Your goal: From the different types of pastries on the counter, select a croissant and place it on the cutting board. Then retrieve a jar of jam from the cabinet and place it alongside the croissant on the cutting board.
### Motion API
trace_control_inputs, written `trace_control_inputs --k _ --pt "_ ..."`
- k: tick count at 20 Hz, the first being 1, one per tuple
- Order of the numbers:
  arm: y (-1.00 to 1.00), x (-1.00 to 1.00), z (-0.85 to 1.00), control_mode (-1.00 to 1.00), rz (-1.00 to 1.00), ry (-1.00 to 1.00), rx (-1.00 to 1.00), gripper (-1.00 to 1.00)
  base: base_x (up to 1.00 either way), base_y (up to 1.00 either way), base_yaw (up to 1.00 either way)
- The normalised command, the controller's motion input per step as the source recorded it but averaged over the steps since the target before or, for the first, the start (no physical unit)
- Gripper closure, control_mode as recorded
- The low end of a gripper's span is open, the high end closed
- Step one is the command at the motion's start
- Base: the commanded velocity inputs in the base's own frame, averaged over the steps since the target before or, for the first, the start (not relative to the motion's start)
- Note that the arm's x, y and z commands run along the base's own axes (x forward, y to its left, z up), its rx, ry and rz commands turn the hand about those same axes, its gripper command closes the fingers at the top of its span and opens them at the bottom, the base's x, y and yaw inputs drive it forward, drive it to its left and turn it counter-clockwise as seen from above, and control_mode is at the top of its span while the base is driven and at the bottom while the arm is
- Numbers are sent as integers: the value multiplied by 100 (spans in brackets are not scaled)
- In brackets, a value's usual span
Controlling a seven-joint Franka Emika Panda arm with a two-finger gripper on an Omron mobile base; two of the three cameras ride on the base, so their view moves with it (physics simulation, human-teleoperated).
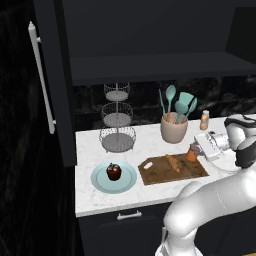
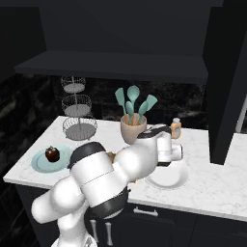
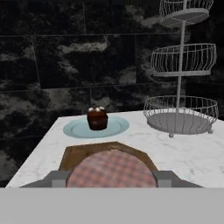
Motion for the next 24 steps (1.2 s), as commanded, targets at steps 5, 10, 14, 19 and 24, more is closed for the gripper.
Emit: trace_control_inputs --k 5,10,14,19,24 --pt "-1 0 -30 -100 0 6 -13 100 0 0 0" --pt "7 0 -17 -100 1 2 -5 100 0 0 0" --pt "28 0 -15 -100 0 -5 -9 100 0 0 0" --pt "27 0 -18 -100 0 -2 -8 100 0 0 0" --pt "22 0 -28 -100 0 0 -9 100 0 0 0"
